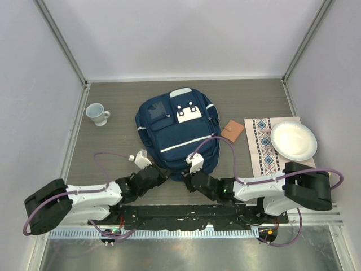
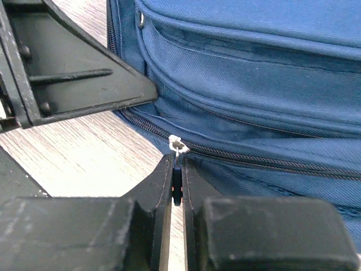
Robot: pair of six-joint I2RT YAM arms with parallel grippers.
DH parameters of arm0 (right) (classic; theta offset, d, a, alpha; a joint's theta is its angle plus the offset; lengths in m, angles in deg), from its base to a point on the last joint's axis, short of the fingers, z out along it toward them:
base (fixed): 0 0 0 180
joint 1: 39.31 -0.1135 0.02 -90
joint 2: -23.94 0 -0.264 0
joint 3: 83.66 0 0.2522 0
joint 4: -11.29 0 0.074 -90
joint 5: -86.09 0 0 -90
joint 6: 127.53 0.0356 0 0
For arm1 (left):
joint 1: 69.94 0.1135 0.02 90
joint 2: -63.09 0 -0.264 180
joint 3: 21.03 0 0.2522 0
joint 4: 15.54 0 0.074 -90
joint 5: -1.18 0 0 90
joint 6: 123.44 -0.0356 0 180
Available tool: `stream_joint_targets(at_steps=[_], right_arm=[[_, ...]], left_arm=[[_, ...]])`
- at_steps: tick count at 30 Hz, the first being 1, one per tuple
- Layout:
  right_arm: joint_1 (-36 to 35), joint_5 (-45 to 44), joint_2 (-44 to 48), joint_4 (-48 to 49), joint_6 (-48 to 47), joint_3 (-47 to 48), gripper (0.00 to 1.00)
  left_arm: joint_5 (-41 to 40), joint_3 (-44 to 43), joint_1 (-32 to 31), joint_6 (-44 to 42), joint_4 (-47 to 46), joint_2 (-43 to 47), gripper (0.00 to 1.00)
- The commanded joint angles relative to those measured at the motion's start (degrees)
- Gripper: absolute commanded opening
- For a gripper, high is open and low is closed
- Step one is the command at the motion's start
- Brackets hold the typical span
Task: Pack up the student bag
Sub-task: Zip the student bag at the center of the board.
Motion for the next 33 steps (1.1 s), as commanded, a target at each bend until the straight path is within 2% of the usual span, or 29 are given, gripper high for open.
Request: stream_joint_targets(at_steps=[1, 3, 5, 6, 9, 12, 16, 18, 25, 26, 28, 29, 33], right_arm=[[0.4, -2.0, 3.0, 2.8, -0.2, -1.0, 0.01], [0.4, -2.7, 3.4, 2.0, 0.5, -1.8, 0.01], [0.5, -3.9, 3.9, -0.1, 1.1, -2.0, 0.01], [0.7, -4.1, 4.1, -0.6, 1.3, -2.5, 0.01], [1.5, -4.1, 5.2, -1.4, 2.3, -3.8, 0.01], [3.0, -3.8, 6.9, -2.0, 3.2, -6.0, 0.01], [5.6, -3.5, 9.4, -3.6, 3.4, -7.1, 0.01], [7.0, -3.9, 10.8, -4.5, 3.4, -7.4, 0.01], [9.7, -3.0, 12.7, -5.4, 1.4, -7.6, 0.01], [9.7, -2.3, 12.9, -5.0, 1.0, -7.5, 0.01], [9.7, -0.1, 13.2, -4.3, 0.4, -7.3, 0.01], [9.7, 0.3, 13.2, -3.9, 0.3, -7.3, 0.01], [9.7, 1.9, 12.0, -2.1, 0.6, -7.3, 0.01]], left_arm=[[-4.0, -2.0, -0.3, -0.3, -5.5, 0.2, 0.07], [-5.8, -1.7, -0.2, -0.1, 0.2, 3.2, 0.00], [-9.1, -2.2, -0.2, -0.2, 6.6, 6.3, 0.00], [-10.2, -2.7, 0.0, -0.6, 13.8, 10.3, 0.00], [-14.1, -4.3, 1.3, -1.8, 27.4, 18.5, 0.00], [-14.1, -4.4, 4.6, -4.5, 35.3, 24.7, 0.00], [-8.9, -4.2, 11.7, -11.2, 39.6, 33.1, 0.00], [-5.1, -4.5, 15.7, -13.9, 39.4, 33.6, 0.00], [5.9, -7.4, 25.5, -23.0, 33.2, 24.0, 0.02], [6.3, -7.6, 25.6, -23.0, 31.3, 22.3, 0.26], [8.5, -8.0, 25.6, -22.1, 30.3, 21.2, 0.50], [9.5, -7.9, 25.6, -21.6, 28.8, 21.3, 0.66], [14.1, -4.7, 25.4, -16.4, 25.6, 25.4, 0.80]])
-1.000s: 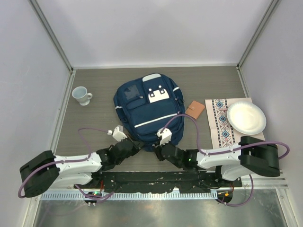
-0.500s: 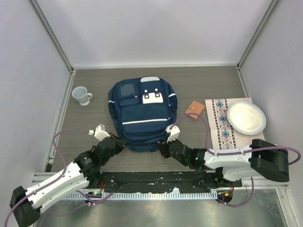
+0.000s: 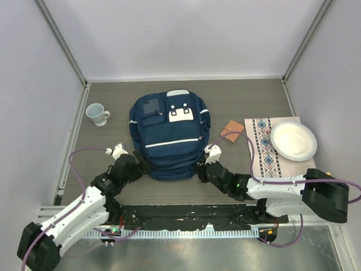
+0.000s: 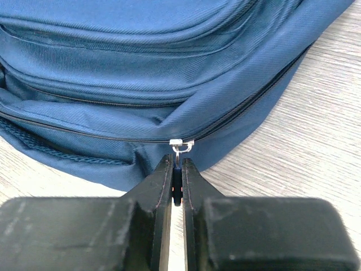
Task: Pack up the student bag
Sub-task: Zip the student bag at the center of the board.
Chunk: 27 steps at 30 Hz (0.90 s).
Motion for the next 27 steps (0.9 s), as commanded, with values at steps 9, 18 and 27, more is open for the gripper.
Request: stream_joint_targets(at_steps=[9, 18, 27], right_arm=[[-0.1, 2.8, -4.3, 3.2, -1.8, 1.0, 0.01], [-0.1, 3.4, -6.5, 5.1, -1.9, 1.8, 0.01], [-0.2, 3.9, -6.0, 5.5, -2.3, 1.8, 0.01]], left_arm=[[2.2, 7.4, -2.6, 15.8, -9.7, 16.0, 0.85], [-1.8, 8.4, -8.7, 21.6, -14.0, 18.8, 0.86], [-18.3, 8.2, -30.0, 29.6, -29.0, -1.0, 0.90]])
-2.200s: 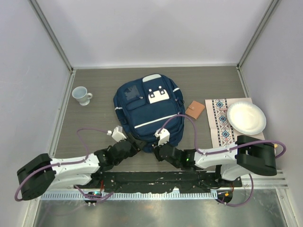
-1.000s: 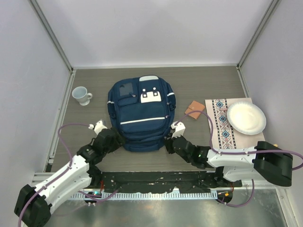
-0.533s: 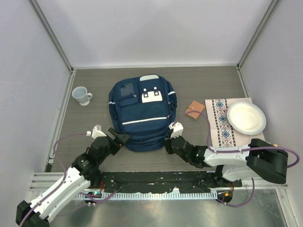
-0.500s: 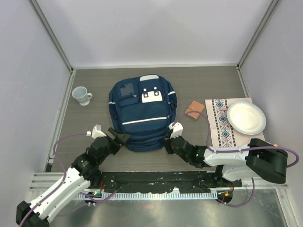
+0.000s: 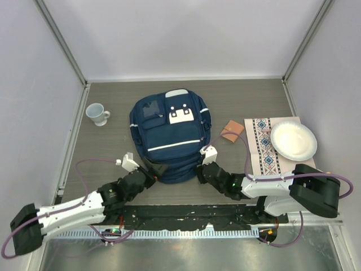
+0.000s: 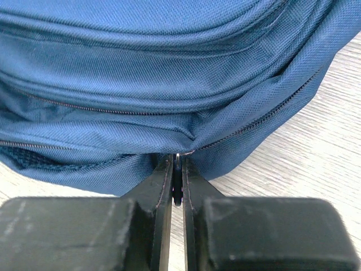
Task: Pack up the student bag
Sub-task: Zip the student bag at the center of the board.
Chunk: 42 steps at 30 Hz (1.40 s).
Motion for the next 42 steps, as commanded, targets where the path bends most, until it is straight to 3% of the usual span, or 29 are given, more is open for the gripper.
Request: stream_joint_targets(at_steps=[1, 6, 9, 12, 13, 16, 19, 20, 22, 23, 26, 29, 32, 35, 39, 42], right_arm=[[-0.4, 2.3, 0.3, 2.4, -0.4, 1.4, 0.01], [-0.5, 2.6, 1.8, 2.2, -0.4, 0.7, 0.01], [-0.5, 2.4, 3.5, 1.8, -0.3, 0.0, 0.01], [-0.5, 1.4, 5.4, 1.1, -0.5, -0.9, 0.01], [-0.5, 1.3, 5.8, 0.9, -0.5, -1.0, 0.01], [-0.6, 0.9, 7.2, 0.5, -0.5, -1.5, 0.01], [-0.5, 1.0, 7.8, 0.3, -0.4, -2.0, 0.01], [-0.5, 1.0, 7.9, 0.1, -0.4, -1.9, 0.01], [-0.5, 0.9, 7.7, 0.2, -0.5, -1.9, 0.01], [-0.5, 0.8, 7.6, 0.3, -0.5, -1.9, 0.01], [-0.5, 1.3, 6.6, 1.2, -0.1, -1.6, 0.01], [-0.5, 1.5, 4.8, 1.8, -0.1, -0.6, 0.01], [-0.5, 0.6, 2.6, 1.7, -0.2, 0.4, 0.01], [0.1, -0.7, 1.4, 0.2, -0.3, 1.5, 0.01], [5.2, 1.7, 1.3, -2.5, 0.3, 2.6, 0.01], [9.0, 4.6, 2.5, -1.8, -0.4, 2.2, 0.01]], left_arm=[[-8.9, -0.5, -10.4, 7.1, -13.6, -8.7, 0.91], [-10.2, -4.3, -11.3, 6.9, -21.1, -20.0, 0.92], [-10.7, -5.9, -11.3, 5.7, -23.1, -23.3, 0.83], [-12.3, -4.2, -11.3, 5.9, -25.7, -24.4, 0.48], [-13.0, -2.5, -11.3, 6.1, -25.6, -23.2, 0.26], [-16.1, 0.0, -11.3, 7.3, -19.9, -18.6, 0.00], [-20.0, -0.9, -11.3, 7.6, -4.0, -7.5, 0.00], [-21.0, -1.5, -11.2, 7.5, 7.2, -0.4, 0.00], [-25.2, -3.7, -11.1, 7.3, 17.5, 10.0, 0.00], [-26.2, -4.5, -11.0, 7.4, 26.9, 13.1, 0.00], [-28.9, -6.8, -10.5, 6.9, 39.5, 24.9, 0.00], [-30.0, -8.1, -10.6, 4.7, 42.5, 30.1, 0.00], [-30.5, -10.0, -10.5, 4.6, 44.5, 26.6, 0.00], [-31.7, -14.7, -10.5, 6.8, 47.9, 16.8, 0.00], [-33.3, -19.2, -10.4, 1.8, 46.4, 7.8, 0.00], [-32.0, -19.7, -9.1, -2.7, 43.5, 7.4, 0.00]])
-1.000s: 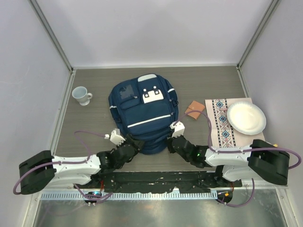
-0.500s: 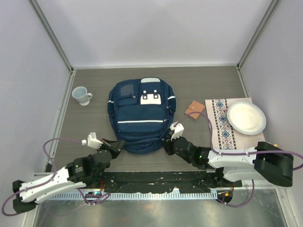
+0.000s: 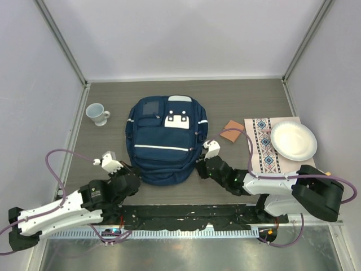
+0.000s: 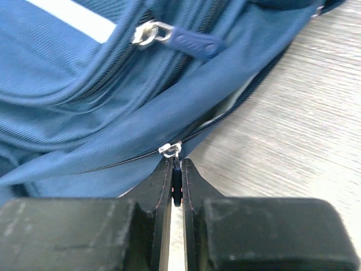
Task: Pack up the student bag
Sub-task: Zip the student bag at the center of the board.
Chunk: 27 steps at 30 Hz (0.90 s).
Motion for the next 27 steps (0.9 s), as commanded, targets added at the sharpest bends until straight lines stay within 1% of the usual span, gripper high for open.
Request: stream_joint_targets(at_steps=[1, 2, 4, 5, 6, 7, 8, 10, 14, 16, 18, 19, 20, 22, 24, 25, 27], right_arm=[[5.3, 0.7, 1.1, -1.1, -0.6, 1.5, 0.01], [5.6, 1.1, 1.4, -1.0, -1.3, 1.7, 0.01], [5.6, 1.7, 1.6, -0.8, -1.4, 1.7, 0.01], [5.6, 1.8, 1.5, -0.3, -1.4, 1.7, 0.01], [5.6, 1.8, 1.5, -0.1, -1.3, 1.3, 0.01], [5.6, 1.7, 1.1, 0.4, -1.2, 1.2, 0.01], [5.6, 1.7, 0.9, 0.6, -1.1, 0.8, 0.01], [5.6, 2.0, 0.6, 0.8, -0.8, 0.5, 0.01], [5.6, 2.4, 0.5, 1.3, -0.7, 0.1, 0.01], [5.6, 2.0, 0.8, 1.2, -0.6, -0.1, 0.01], [5.6, 1.9, 1.1, 1.2, -0.6, -0.3, 0.01], [5.6, 1.9, 1.0, 1.5, -0.7, -0.3, 0.01], [5.6, 2.0, 1.0, 1.7, -0.7, -0.3, 0.01], [5.6, 2.1, 0.9, 1.6, -0.8, -0.3, 0.01], [5.6, 2.3, 1.1, 1.6, -0.8, -0.3, 0.01], [5.6, 2.3, 1.0, 2.0, -0.7, -0.5, 0.01], [5.6, 2.0, 0.9, 2.1, -0.8, -0.4, 0.01]], left_arm=[[-5.8, -2.9, 1.9, -6.7, -2.8, 0.6, 0.01], [-5.1, -1.6, 2.4, -7.0, -3.9, 1.3, 0.21], [-3.0, -0.2, 2.7, -7.5, -7.4, 2.7, 0.50], [-2.4, 0.6, 2.9, -7.2, -7.9, 2.7, 0.73], [-2.0, 0.6, 3.0, -7.3, -8.4, 2.3, 0.81], [-1.0, 0.6, 2.9, -7.2, -9.4, 0.7, 0.86], [-0.6, 0.0, 2.9, -8.8, -10.3, -0.5, 0.94], [0.5, -1.4, 3.0, -11.2, -13.4, -3.7, 1.00], [3.6, -7.6, 4.6, -20.5, -19.3, -14.4, 1.00], [5.3, -9.6, 7.0, -25.0, -21.7, -16.7, 0.99], [11.6, -11.2, 10.0, -29.3, -24.3, -18.1, 0.99], [14.4, -11.3, 13.8, -29.8, -27.3, -18.0, 0.99], [20.7, -11.0, 15.7, -30.1, -28.8, -17.7, 0.99], [24.1, -10.4, 18.2, -28.1, -31.9, -16.2, 1.00], [25.1, -9.3, 18.1, -25.6, -32.4, -15.3, 1.00], [25.7, -8.7, 18.1, -22.7, -34.1, -15.0, 1.00], [28.5, -6.0, 18.0, -20.5, -38.0, -15.6, 1.00]])
